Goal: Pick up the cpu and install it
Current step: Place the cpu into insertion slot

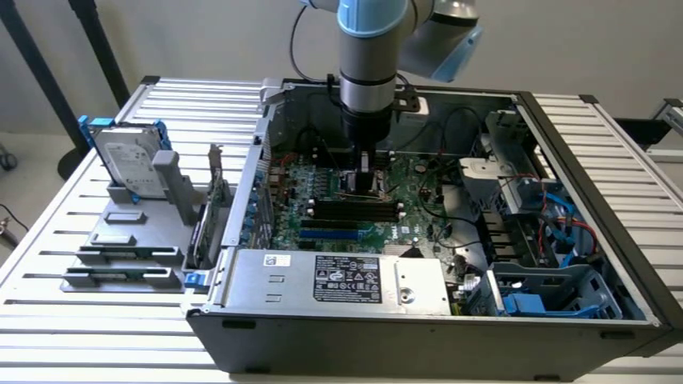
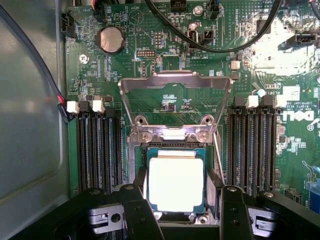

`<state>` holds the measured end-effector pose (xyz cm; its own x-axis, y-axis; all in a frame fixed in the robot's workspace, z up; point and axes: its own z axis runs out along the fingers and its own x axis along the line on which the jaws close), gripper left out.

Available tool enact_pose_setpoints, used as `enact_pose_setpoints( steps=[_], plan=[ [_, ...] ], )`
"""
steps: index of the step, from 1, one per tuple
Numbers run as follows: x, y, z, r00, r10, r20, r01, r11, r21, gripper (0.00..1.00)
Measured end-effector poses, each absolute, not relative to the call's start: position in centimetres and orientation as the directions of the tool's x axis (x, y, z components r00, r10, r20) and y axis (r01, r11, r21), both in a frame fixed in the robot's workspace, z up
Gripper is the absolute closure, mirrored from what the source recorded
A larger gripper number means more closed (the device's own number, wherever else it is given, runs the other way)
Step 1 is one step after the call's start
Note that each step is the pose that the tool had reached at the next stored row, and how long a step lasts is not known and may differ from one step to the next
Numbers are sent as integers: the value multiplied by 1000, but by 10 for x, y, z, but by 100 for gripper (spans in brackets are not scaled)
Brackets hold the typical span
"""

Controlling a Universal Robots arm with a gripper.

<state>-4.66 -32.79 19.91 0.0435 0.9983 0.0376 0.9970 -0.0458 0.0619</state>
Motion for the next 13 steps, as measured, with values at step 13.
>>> enact_pose_setpoints(
  steps=[13],
  plan=[
    [-48, -327, 198, 39, 999, 36, 997, -42, 65, 45]
  ],
)
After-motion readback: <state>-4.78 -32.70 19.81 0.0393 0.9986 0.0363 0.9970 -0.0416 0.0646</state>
